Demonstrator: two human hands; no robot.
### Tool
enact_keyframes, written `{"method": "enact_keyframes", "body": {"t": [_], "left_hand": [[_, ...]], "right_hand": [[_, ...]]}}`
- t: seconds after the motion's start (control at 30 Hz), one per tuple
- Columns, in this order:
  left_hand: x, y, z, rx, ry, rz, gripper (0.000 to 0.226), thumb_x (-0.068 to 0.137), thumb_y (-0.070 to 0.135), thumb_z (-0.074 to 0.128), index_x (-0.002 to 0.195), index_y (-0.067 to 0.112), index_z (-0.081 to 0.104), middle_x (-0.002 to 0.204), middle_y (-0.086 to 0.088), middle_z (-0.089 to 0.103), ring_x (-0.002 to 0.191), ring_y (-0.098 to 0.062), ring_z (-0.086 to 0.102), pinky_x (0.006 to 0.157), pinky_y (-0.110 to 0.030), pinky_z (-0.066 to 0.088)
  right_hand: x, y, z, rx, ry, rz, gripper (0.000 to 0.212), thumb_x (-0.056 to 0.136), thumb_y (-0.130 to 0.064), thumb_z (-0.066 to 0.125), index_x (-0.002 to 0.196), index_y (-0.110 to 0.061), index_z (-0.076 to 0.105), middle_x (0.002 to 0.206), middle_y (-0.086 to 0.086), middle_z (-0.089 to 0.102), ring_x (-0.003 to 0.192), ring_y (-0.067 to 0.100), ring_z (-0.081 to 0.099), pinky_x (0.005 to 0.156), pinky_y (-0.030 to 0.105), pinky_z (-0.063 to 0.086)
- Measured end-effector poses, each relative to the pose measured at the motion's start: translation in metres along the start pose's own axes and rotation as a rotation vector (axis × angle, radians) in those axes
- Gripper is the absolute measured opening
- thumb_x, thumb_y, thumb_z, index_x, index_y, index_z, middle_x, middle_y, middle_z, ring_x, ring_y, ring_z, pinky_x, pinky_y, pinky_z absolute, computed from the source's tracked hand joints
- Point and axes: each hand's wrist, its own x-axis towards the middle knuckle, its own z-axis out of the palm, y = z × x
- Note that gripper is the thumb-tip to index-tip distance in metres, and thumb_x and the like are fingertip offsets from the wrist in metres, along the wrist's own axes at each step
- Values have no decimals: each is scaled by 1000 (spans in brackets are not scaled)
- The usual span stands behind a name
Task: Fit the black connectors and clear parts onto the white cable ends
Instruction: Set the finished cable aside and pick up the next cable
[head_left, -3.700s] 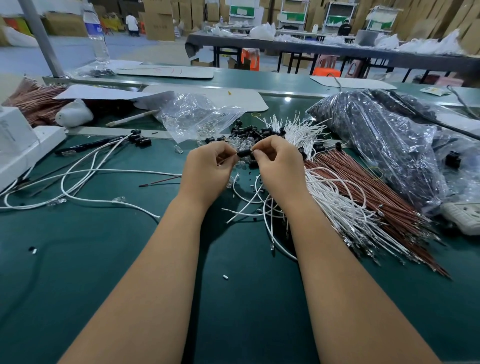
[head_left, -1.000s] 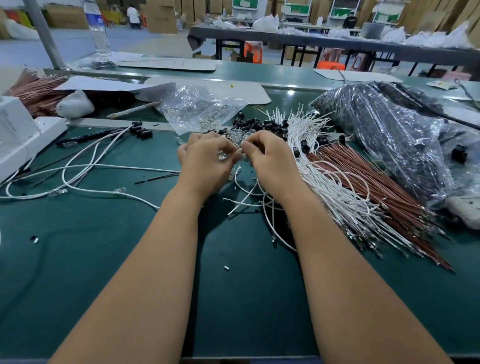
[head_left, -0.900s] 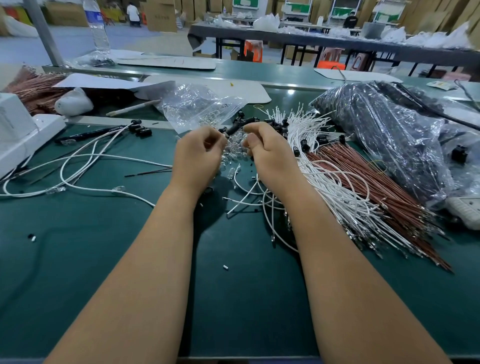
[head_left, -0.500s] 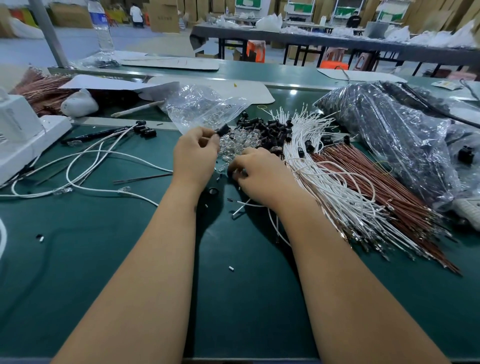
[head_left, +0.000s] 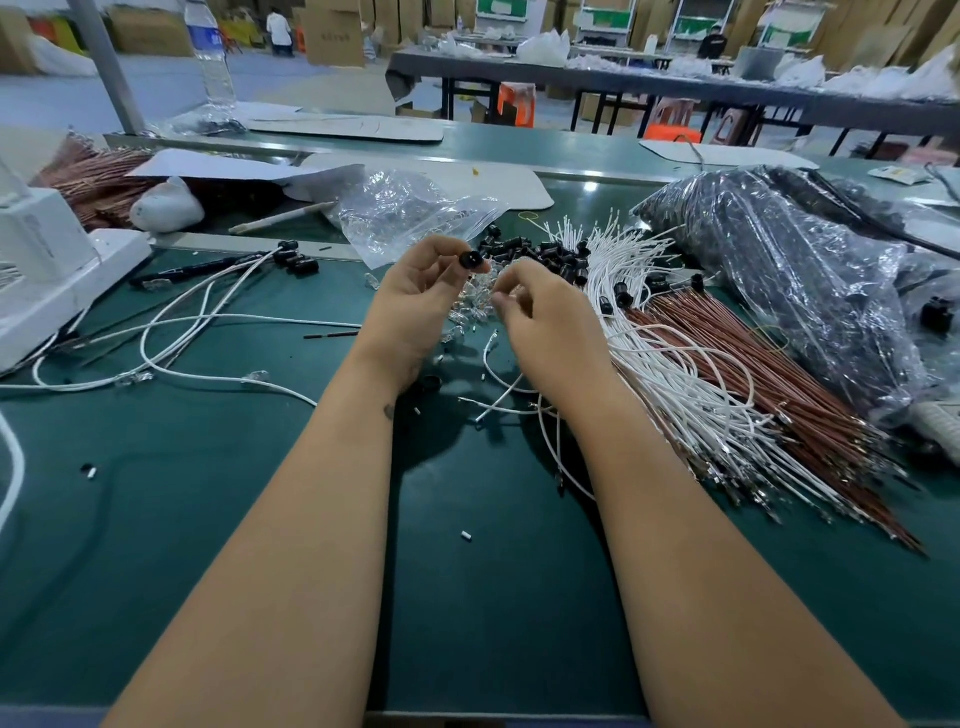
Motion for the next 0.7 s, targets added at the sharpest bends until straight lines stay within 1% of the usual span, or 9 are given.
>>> {"method": "enact_keyframes", "body": {"t": [0.07, 0.17, 0.23, 0.3, 0.37, 0.43, 0.47, 0.53, 0.7], "left_hand": [[0, 2, 0, -72, 7, 8, 17, 96, 2, 49, 91, 17, 55, 93, -2, 67, 93, -6, 62, 90, -18, 45], [-1, 4, -1, -119, 10, 3, 15, 96, 4, 50, 93, 17, 55, 93, -3, 68, 93, -9, 62, 83, -15, 44], [0, 3, -3, -40, 42, -27, 12, 96, 8, 53, 93, 19, 58, 84, 2, 69, 84, -9, 61, 77, -16, 45], [0, 2, -3, 83, 79, -66, 13, 95, 11, 56, 90, 21, 62, 73, 4, 66, 74, -11, 56, 72, -20, 43], [0, 0, -3, 191, 94, -78, 17, 94, 10, 57, 84, 23, 63, 70, -4, 60, 69, -14, 51, 69, -22, 40], [-1, -1, -1, 259, 76, -81, 19, 93, 9, 57, 81, 22, 64, 72, -11, 51, 66, -15, 45, 61, -16, 38], [-1, -1, 0, 284, 66, -83, 19, 93, 9, 57, 80, 21, 64, 72, -11, 48, 63, -14, 43, 56, -13, 35], [-2, -1, 2, 321, 58, -91, 19, 93, 9, 58, 79, 21, 64, 69, -9, 47, 55, -9, 39, 50, -12, 33], [-3, -2, 5, 353, 43, -98, 14, 92, 8, 58, 83, 17, 64, 70, -9, 48, 59, -11, 41, 52, -13, 35]], "right_hand": [[0, -1, -3, 135, 53, 67, 6, 95, -21, 58, 91, -18, 60, 69, -7, 58, 59, 7, 50, 58, 29, 43], [0, -5, -8, 339, 120, 127, 7, 93, -18, 63, 86, -21, 64, 70, -7, 62, 61, 6, 55, 64, 26, 49], [1, -6, -11, 492, 133, 155, 13, 93, -14, 62, 84, -23, 66, 69, -6, 62, 62, 9, 55, 64, 28, 50], [1, -6, -12, 618, 144, 190, 16, 94, -9, 60, 84, -21, 67, 68, -4, 62, 63, 10, 55, 63, 27, 51], [2, -6, -13, 704, 153, 222, 14, 93, -7, 60, 87, -16, 68, 70, -1, 63, 62, 7, 57, 64, 23, 52], [3, -4, -12, 755, 160, 252, 11, 92, -7, 61, 87, -13, 67, 70, 0, 64, 60, 4, 59, 62, 19, 52], [3, -3, -12, 768, 163, 265, 10, 92, -7, 61, 86, -13, 67, 70, 0, 65, 59, 4, 60, 61, 18, 52], [3, -1, -12, 774, 160, 280, 10, 92, -7, 61, 85, -13, 67, 72, 2, 65, 60, 4, 61, 60, 17, 51], [3, 4, -12, 727, 144, 269, 10, 93, -7, 61, 86, -13, 66, 71, 2, 65, 63, 8, 61, 62, 19, 53]]}}
